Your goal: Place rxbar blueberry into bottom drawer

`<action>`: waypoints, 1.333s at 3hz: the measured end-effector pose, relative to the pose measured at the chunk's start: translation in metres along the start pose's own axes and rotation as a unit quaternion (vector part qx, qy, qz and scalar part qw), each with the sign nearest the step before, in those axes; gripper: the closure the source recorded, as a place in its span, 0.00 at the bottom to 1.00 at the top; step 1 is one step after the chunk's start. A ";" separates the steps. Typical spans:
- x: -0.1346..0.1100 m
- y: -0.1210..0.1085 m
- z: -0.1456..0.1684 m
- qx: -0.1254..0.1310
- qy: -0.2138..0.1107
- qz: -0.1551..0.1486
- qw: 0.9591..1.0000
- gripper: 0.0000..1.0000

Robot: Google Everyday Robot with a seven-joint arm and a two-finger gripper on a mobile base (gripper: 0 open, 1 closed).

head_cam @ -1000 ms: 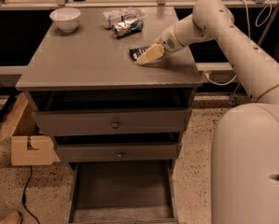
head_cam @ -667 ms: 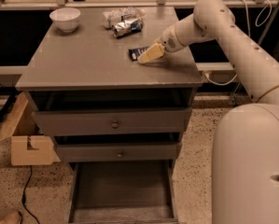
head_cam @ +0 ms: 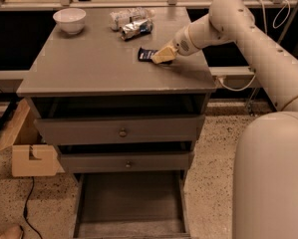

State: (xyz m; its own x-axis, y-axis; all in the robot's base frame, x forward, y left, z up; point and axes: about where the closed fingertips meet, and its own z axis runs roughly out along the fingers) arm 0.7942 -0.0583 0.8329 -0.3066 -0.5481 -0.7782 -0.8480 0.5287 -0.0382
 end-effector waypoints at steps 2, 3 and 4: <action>-0.031 0.021 -0.059 0.016 -0.050 -0.027 0.998 1.00; -0.032 0.049 -0.089 0.001 -0.050 -0.041 0.998 1.00; -0.009 0.083 -0.103 -0.040 -0.047 -0.033 0.998 1.00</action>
Offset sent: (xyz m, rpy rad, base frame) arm -0.0684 -0.0259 0.1154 0.0887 -0.1981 0.0266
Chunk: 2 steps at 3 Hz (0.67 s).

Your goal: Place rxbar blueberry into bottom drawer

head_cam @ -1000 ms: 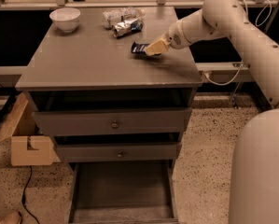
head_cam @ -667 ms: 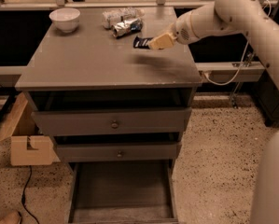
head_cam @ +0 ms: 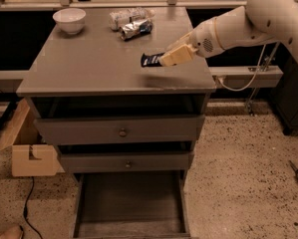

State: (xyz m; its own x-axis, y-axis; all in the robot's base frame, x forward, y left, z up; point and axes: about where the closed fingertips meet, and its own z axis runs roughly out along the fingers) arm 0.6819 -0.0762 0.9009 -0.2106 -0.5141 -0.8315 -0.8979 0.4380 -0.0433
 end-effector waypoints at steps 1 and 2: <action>0.000 0.000 0.000 0.000 0.000 0.000 1.000 1.00; 0.010 0.022 -0.003 -0.006 -0.006 -0.003 1.000 1.00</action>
Offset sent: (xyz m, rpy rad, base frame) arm -0.0957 0.0024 -0.0273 0.0453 -0.0161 0.0495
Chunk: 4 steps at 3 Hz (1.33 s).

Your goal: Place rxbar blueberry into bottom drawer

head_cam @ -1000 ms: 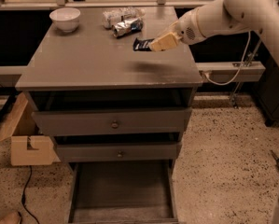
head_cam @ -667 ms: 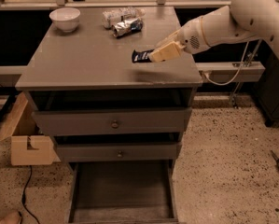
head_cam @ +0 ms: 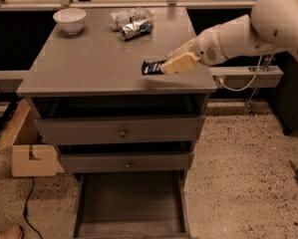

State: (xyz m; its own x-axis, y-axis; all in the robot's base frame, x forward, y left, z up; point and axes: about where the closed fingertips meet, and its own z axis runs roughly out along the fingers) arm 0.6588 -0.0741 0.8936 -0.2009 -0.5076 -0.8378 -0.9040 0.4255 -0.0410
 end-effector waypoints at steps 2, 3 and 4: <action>0.059 0.106 -0.017 0.011 -0.036 0.013 0.999 1.00; 0.132 0.135 0.008 -0.004 -0.012 0.072 0.997 1.00; 0.143 0.146 0.015 -0.014 -0.003 0.077 0.997 1.00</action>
Offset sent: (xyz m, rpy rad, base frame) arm -0.1757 0.0062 -0.1137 0.0676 0.0575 -0.0405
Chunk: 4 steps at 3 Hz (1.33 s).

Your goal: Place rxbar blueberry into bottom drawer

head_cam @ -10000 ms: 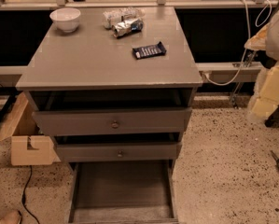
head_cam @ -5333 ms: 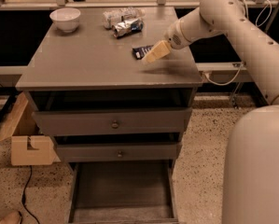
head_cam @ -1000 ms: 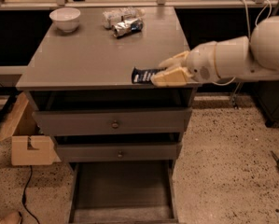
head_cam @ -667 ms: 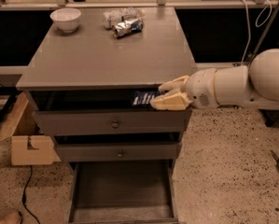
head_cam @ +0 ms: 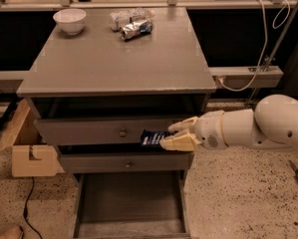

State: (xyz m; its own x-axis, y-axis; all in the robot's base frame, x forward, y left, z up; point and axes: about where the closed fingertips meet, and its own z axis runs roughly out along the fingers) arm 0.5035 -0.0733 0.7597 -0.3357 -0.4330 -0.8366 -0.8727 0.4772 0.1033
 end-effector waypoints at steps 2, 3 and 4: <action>0.055 0.002 0.015 -0.023 0.003 0.030 0.999 1.00; 0.143 0.008 0.048 -0.057 0.014 0.069 0.996 1.00; 0.229 0.018 0.089 -0.078 0.042 0.108 0.990 1.00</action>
Offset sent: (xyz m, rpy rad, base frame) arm -0.0410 -0.0364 -0.1531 0.0951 0.1974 0.0115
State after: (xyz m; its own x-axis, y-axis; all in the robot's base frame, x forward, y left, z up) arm 0.4425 -0.0966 0.5220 -0.5423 -0.3992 -0.7392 -0.8199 0.4435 0.3620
